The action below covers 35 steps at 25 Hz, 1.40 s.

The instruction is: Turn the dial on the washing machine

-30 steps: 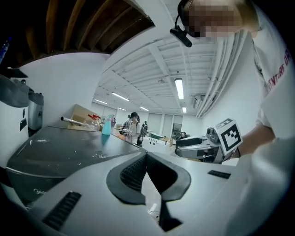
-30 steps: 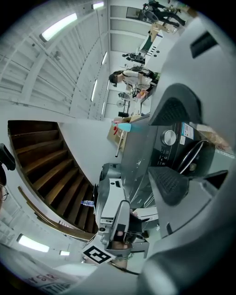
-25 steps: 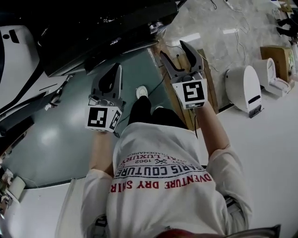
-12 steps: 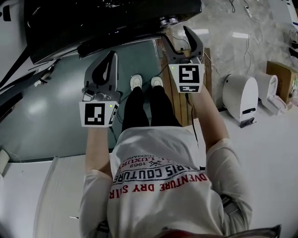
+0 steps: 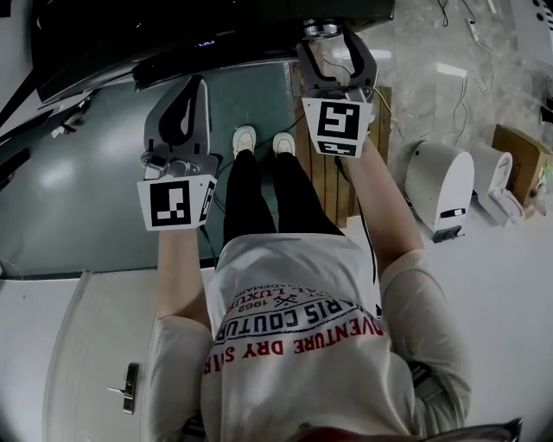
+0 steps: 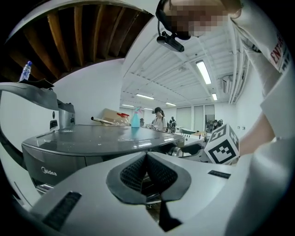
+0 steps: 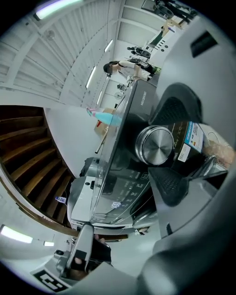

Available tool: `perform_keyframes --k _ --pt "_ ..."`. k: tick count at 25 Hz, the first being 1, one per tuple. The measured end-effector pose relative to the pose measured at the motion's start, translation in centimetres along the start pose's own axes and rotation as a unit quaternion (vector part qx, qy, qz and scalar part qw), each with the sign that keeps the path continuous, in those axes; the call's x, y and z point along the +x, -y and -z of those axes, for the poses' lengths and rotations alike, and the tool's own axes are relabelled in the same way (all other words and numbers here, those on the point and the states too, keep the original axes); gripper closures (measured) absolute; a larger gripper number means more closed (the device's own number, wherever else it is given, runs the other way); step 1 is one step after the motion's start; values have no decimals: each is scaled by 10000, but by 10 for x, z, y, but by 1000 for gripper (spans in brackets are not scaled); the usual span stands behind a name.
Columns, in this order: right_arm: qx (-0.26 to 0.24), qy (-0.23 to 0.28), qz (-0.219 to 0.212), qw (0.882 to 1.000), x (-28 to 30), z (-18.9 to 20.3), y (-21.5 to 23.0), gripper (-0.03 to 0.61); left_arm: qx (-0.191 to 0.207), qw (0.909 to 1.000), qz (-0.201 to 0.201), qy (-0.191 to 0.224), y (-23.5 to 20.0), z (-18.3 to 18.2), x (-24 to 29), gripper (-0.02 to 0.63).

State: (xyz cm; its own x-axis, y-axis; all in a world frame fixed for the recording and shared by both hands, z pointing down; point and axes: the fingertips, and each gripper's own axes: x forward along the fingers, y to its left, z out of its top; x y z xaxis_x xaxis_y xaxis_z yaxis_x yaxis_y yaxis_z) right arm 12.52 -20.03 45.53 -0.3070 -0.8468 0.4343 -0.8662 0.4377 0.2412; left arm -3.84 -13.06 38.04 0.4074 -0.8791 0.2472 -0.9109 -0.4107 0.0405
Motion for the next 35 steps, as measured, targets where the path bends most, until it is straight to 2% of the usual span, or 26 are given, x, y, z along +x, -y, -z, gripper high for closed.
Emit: perform_keyframes --k 5,13,18,22,26,28,32,35 --pt "182 -30 133 9997 4 1 1 298 -122 9996 -257 -1 -10 2 -5 598" --pt "392 -131 175 9990 4 2 3 293 -86 9996 -275 -17 -10 2 -10 598" --pt "900 -172 38 9958 3 6 8 293 136 9998 -155 -49 -3 -1 -11 598" --pt "1378 -96 -76 9904 3 6 11 293 166 9998 -99 -87 2 -1 -11 598" --pt "2193 -29 -272 9753 3 8 13 293 177 9998 -102 -71 6 1 -13 598" --pt "2423 1 -333 9696 4 8 14 293 178 9998 -107 -57 6 1 -14 598" --pt "2482 39 -395 9679 4 8 14 293 198 9997 -109 -50 7 1 -13 598" --pt "2270 29 -454 9728 5 8 13 291 182 9997 -124 -62 8 3 -14 598"
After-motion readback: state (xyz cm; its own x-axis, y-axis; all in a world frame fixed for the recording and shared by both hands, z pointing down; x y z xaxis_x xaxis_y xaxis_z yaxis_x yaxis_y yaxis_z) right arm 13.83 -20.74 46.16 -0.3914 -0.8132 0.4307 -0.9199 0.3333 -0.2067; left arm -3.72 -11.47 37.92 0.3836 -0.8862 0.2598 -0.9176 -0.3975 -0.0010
